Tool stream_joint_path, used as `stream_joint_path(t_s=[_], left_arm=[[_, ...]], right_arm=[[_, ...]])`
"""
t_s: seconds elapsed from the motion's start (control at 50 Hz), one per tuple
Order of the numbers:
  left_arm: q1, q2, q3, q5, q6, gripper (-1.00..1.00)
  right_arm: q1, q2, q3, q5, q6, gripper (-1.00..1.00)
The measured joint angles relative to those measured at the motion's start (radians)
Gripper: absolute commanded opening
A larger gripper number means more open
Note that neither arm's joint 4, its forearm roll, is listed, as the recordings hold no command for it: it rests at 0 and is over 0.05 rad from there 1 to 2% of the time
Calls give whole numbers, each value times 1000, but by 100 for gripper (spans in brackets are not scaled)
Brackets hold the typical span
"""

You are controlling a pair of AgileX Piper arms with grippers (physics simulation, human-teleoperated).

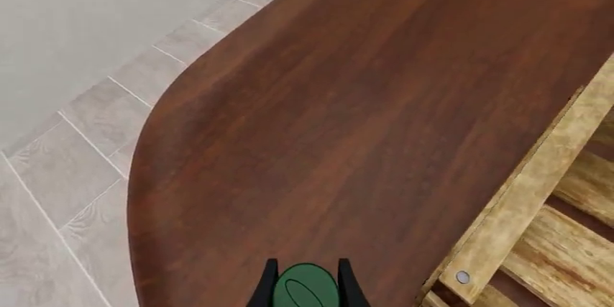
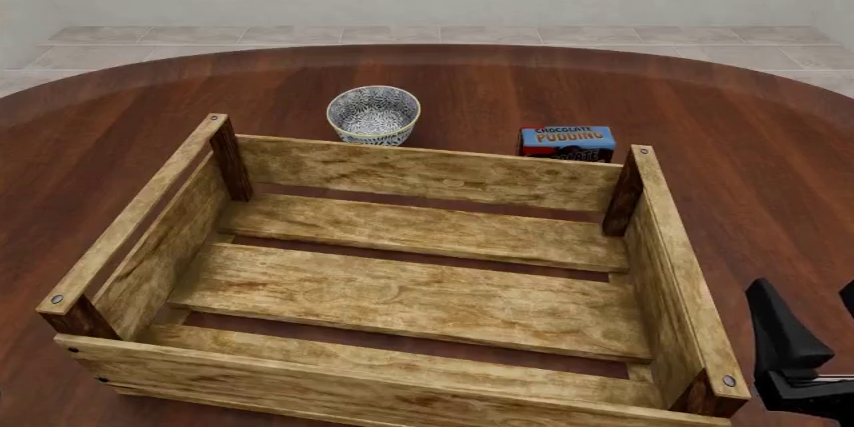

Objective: Pick up the salad dressing and put it in the tray.

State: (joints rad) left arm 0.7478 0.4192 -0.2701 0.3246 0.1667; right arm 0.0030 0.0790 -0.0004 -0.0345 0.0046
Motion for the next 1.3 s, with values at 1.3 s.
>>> stream_joint_path(t_s=[1.3], left_arm=[[-299,61,-528,132,22,-100]], right_arm=[[-4,-6,0,3,4,100]])
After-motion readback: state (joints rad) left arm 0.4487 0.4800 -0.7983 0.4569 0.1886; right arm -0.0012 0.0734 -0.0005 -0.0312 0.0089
